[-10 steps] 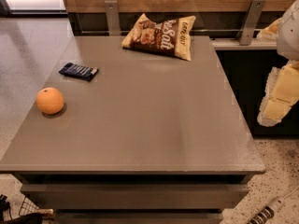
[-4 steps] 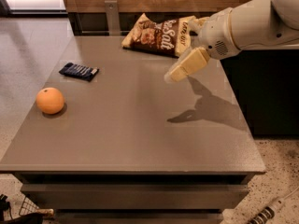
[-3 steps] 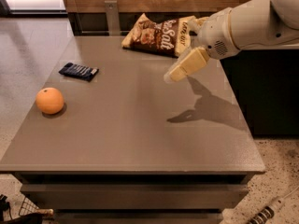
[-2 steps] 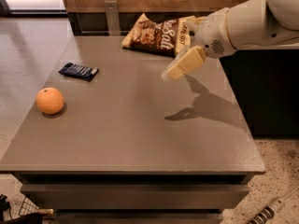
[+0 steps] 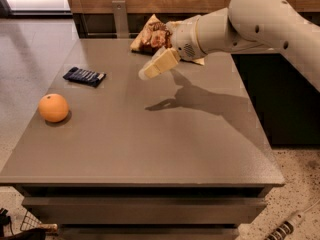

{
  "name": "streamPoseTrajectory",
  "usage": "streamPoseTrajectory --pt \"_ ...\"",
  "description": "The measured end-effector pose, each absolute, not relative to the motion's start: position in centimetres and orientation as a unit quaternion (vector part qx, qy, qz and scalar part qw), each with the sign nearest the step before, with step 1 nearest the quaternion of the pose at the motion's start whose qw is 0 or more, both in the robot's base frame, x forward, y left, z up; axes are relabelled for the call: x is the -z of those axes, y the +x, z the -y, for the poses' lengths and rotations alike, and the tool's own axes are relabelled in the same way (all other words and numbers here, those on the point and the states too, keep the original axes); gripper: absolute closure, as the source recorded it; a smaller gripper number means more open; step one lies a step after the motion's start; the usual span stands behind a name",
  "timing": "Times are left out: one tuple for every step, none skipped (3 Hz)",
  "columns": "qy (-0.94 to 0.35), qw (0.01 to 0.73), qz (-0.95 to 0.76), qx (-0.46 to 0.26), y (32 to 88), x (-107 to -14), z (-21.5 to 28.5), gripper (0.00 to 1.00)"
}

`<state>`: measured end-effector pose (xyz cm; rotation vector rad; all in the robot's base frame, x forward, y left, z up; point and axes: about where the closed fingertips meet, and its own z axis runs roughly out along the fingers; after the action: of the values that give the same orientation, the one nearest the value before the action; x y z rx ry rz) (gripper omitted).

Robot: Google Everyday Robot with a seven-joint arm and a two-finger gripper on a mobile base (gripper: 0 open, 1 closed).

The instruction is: Pick rxbar blueberry

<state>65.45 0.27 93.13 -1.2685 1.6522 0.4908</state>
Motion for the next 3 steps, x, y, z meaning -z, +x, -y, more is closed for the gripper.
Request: streamPoseTrajectory --pt "-0.508 0.502 -0.660 -0.233 67.3 -91.7 -3.3 0.00" --pt "-0.503 0.512 -0.641 -0.272 67.9 -90.0 -6.8 0.00" --pt "-0.509 0.516 -0.618 -0.304 67.8 -88.3 -11.3 0.00"
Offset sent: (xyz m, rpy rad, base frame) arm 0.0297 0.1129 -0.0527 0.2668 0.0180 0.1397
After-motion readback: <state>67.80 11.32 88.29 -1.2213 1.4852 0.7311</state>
